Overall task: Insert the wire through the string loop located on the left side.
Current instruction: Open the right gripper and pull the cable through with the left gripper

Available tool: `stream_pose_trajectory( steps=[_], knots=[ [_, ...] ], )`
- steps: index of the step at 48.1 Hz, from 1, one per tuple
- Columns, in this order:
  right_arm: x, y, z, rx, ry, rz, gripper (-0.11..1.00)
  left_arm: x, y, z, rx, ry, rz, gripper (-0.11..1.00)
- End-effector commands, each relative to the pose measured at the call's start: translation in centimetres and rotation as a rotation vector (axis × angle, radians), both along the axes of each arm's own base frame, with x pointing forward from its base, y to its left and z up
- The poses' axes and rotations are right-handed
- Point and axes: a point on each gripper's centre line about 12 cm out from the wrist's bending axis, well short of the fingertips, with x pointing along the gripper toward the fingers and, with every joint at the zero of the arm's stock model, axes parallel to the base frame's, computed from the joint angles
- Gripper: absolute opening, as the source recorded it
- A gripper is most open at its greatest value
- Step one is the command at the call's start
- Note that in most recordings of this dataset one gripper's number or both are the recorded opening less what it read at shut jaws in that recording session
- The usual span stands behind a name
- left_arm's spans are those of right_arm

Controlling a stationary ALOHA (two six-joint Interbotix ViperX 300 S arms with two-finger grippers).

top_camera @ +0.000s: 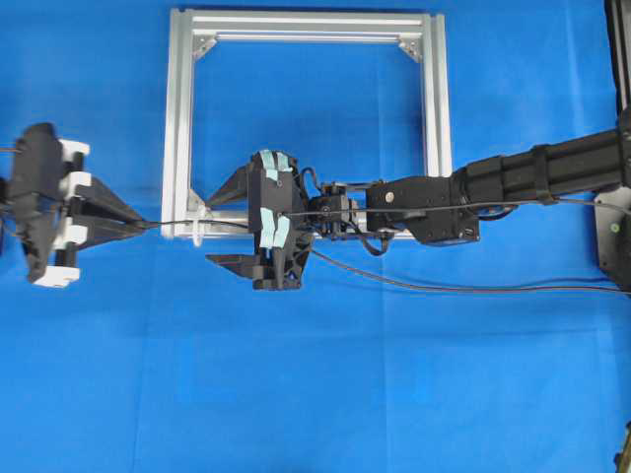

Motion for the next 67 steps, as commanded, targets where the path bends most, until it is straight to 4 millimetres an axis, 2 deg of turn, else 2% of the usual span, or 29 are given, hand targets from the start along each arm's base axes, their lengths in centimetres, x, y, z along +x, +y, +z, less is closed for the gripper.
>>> stream_pose_trajectory(
  steps=[1, 13, 29, 42, 55, 67],
  knots=[
    [0.4, 0.1, 2.2, 0.003, -0.051, 0.001, 0.97, -0.7, 0.1, 1.2, -0.011, -0.067, 0.006, 0.08],
    [0.5, 0.1, 2.5, 0.003, -0.060, 0.001, 0.97, -2.9, 0.1, 4.2, -0.018, -0.181, -0.008, 0.08],
    [0.8, 0.1, 2.8, 0.001, -0.069, 0.001, 0.97, -6.1, 0.5, 8.6, -0.012, -0.199, 0.003, 0.08],
    [0.9, 0.1, 3.0, 0.001, -0.075, 0.001, 0.97, -7.1, 0.9, 9.1, 0.011, -0.161, 0.014, 0.08],
    [1.0, 0.0, 3.1, 0.000, -0.077, -0.001, 0.97, -6.6, -0.5, 8.7, 0.010, -0.179, -0.086, 0.08],
    [1.1, 0.1, 3.2, -0.001, -0.081, 0.002, 0.97, -6.5, -0.6, 8.2, -0.005, -0.159, -0.083, 0.08]
  ],
)
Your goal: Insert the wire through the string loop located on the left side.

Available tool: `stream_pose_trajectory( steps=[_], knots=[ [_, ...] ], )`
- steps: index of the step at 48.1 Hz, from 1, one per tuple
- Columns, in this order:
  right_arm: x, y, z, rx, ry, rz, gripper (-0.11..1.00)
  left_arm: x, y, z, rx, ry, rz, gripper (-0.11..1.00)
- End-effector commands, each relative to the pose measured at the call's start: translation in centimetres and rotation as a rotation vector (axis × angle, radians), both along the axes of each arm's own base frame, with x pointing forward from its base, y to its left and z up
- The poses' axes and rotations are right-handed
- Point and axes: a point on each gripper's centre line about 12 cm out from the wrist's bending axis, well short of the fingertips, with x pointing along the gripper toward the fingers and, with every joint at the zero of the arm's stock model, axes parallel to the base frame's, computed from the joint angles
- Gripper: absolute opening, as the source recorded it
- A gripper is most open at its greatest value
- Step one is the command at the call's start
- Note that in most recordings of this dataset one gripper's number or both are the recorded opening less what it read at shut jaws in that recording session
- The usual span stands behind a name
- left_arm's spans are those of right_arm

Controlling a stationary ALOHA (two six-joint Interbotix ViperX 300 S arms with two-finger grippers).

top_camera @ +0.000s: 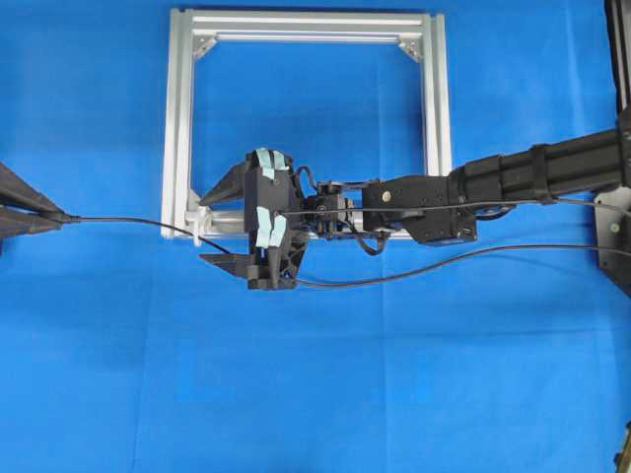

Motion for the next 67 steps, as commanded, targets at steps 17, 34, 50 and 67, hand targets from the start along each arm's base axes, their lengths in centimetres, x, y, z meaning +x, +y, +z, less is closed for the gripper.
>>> stream_pose_trajectory(
  steps=[17, 34, 50, 67],
  knots=[
    [0.5, 0.0, 2.5, -0.001, -0.060, 0.001, 0.97, 0.3, 0.0, 0.3, 0.001, -0.009, 0.003, 0.50],
    [0.4, 0.0, 3.5, 0.001, -0.066, 0.000, 0.97, 0.3, 0.2, 0.3, 0.001, -0.011, 0.015, 0.83],
    [-0.5, -0.3, 8.8, -0.002, -0.115, -0.005, 0.97, 0.5, 0.7, 0.7, 0.003, -0.048, 0.050, 0.83],
    [-1.6, -0.5, 12.3, -0.011, -0.137, -0.005, 0.97, 0.4, 0.7, 0.9, 0.005, -0.062, 0.049, 0.83]
  ],
)
